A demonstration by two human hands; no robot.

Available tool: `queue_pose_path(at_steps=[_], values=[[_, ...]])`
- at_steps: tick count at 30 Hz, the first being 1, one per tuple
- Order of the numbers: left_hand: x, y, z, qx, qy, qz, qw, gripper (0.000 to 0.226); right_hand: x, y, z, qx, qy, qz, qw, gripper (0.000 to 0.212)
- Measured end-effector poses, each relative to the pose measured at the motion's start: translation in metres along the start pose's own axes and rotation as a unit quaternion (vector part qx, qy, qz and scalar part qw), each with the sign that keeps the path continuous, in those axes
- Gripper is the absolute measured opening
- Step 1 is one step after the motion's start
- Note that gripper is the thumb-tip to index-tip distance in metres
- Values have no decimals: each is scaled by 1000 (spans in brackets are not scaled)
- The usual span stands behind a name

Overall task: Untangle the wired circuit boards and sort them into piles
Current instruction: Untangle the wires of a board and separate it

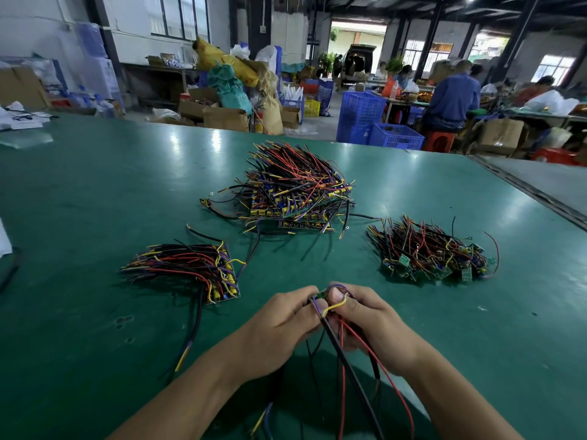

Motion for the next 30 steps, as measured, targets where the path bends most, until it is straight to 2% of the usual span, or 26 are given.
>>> queue_pose_path(at_steps=[1,4,6,10,13,15,18,20,24,27,30], values=[[-1,1,0,5,-2,4,1000,45,0,2,-1,7,2,10,1000,35],[-2,4,0,13,-9,12,1000,43,1,11,-4,21,12,35,999,71],[-2,6,0,20,-14,15,1000,43,1,14,-3,37,7,41,998,74],[-5,12,2,32,-29,24,999,44,2,18,-3,46,7,52,998,68],[-3,12,-3,21,-9,12,1000,40,4,4,5,2,-13,4,1000,34],[-1,10,-8,33,8,0,999,43,6,-4,4,-61,1,-13,998,25],[0,6,-11,70,23,10,997,44,5,-7,-4,-93,16,-14,995,39],[1,4,-13,103,36,28,994,43,3,-5,-6,-109,25,-5,994,41],[1,14,-28,232,143,91,958,29,5,-2,-16,-141,75,-2,987,38],[0,27,-26,258,166,151,940,44,7,-2,-19,-129,95,4,987,31],[-2,31,-27,217,193,175,941,53,7,0,-18,-106,112,8,988,25]])
Point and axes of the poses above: each hand's wrist, its own x-axis towards the middle knuckle, its own z-axis out of the palm, y = z × x, the point moved 9 cm from there along x, towards the middle knuckle, and after that the axes turned 9 degrees about z, right-handed, at the moved point
